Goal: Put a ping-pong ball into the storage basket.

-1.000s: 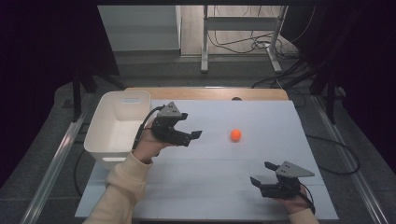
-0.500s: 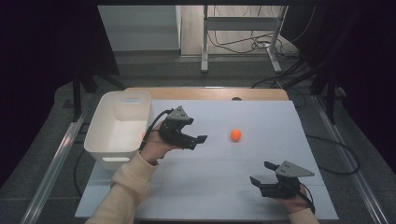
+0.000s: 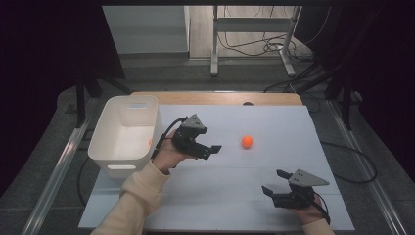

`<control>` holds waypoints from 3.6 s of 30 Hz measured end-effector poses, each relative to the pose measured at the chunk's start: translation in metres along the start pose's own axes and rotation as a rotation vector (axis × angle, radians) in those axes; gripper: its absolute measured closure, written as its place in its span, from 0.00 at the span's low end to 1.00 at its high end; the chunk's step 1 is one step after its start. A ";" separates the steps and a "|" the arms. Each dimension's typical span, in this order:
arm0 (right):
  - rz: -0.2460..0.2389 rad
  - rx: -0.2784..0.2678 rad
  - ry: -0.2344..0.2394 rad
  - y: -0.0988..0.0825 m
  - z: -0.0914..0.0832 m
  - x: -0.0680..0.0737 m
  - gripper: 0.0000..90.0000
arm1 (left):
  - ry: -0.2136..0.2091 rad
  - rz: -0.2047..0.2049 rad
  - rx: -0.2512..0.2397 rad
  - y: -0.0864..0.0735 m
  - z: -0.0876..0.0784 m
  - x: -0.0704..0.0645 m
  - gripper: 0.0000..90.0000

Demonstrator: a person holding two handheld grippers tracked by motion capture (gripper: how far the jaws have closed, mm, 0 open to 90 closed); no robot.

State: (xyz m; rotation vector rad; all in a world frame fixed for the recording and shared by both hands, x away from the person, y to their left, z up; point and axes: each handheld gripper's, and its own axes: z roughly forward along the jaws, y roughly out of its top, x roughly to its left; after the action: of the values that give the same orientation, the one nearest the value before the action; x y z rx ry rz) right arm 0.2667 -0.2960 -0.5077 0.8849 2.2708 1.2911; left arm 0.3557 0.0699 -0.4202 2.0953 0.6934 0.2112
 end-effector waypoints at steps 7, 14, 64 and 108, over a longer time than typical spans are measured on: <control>0.000 -0.001 0.003 0.001 0.001 0.000 0.20 | -0.005 -0.009 0.005 -0.003 0.007 0.000 0.17; 0.000 -0.006 0.012 0.002 0.002 0.000 0.20 | -0.008 -0.014 0.011 -0.003 0.018 -0.001 0.17; 0.010 -0.021 0.032 0.007 0.008 0.000 0.20 | 0.027 -0.022 0.047 0.021 0.091 0.006 0.18; 0.007 0.000 0.038 0.006 0.009 0.000 0.20 | 0.015 -0.015 0.174 0.028 0.164 0.012 0.18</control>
State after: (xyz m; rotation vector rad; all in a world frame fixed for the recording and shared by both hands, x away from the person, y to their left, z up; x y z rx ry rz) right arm 0.2742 -0.2879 -0.5069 0.8766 2.2986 1.3212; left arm 0.4413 -0.0515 -0.4951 2.2550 0.7593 0.1630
